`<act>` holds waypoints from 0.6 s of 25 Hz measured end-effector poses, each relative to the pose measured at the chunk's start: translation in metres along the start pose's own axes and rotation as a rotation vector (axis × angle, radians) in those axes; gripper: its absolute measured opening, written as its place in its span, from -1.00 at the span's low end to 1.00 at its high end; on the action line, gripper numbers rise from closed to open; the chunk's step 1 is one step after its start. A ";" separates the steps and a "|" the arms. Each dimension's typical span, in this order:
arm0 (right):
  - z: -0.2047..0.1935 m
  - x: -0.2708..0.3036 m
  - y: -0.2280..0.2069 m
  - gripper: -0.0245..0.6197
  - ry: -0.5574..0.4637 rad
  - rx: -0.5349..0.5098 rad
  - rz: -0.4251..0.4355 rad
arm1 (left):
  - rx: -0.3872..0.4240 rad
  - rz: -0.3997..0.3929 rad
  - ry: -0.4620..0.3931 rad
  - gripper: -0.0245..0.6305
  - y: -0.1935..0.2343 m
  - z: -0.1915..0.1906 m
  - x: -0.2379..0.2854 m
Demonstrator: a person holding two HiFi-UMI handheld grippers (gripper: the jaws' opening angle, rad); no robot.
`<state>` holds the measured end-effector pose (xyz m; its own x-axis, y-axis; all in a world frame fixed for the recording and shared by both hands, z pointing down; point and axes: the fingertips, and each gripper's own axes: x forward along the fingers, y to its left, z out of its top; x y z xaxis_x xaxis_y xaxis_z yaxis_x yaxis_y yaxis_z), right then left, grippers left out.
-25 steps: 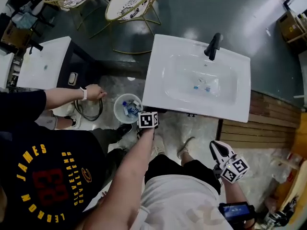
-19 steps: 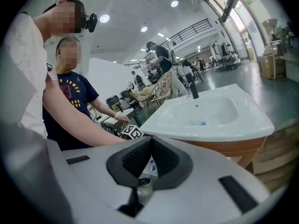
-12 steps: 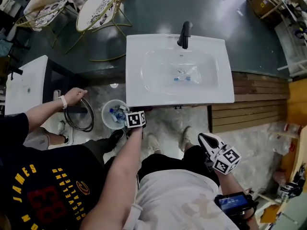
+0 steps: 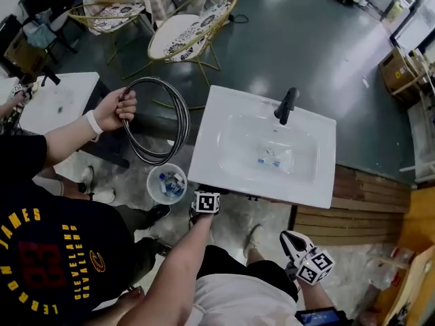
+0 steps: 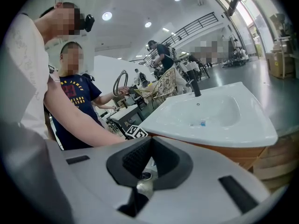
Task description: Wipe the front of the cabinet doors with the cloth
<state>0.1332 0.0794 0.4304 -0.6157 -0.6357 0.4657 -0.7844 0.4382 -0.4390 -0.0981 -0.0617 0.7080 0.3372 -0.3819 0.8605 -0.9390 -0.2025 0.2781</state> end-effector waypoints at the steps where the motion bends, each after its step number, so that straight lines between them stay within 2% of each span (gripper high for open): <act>1: 0.002 -0.001 -0.006 -0.88 0.003 -0.003 0.001 | 0.007 0.000 -0.004 -0.43 -0.006 0.001 0.001; 7: 0.006 -0.004 -0.019 -0.88 0.009 -0.006 0.026 | 0.027 -0.035 -0.002 -0.43 -0.041 -0.007 0.012; 15: 0.009 -0.007 -0.030 -0.88 0.003 -0.010 0.061 | -0.009 -0.054 -0.032 -0.43 -0.084 -0.013 0.038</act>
<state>0.1618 0.0648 0.4341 -0.6625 -0.6057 0.4407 -0.7462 0.4821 -0.4591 -0.0079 -0.0474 0.7227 0.3893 -0.3996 0.8299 -0.9198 -0.2159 0.3275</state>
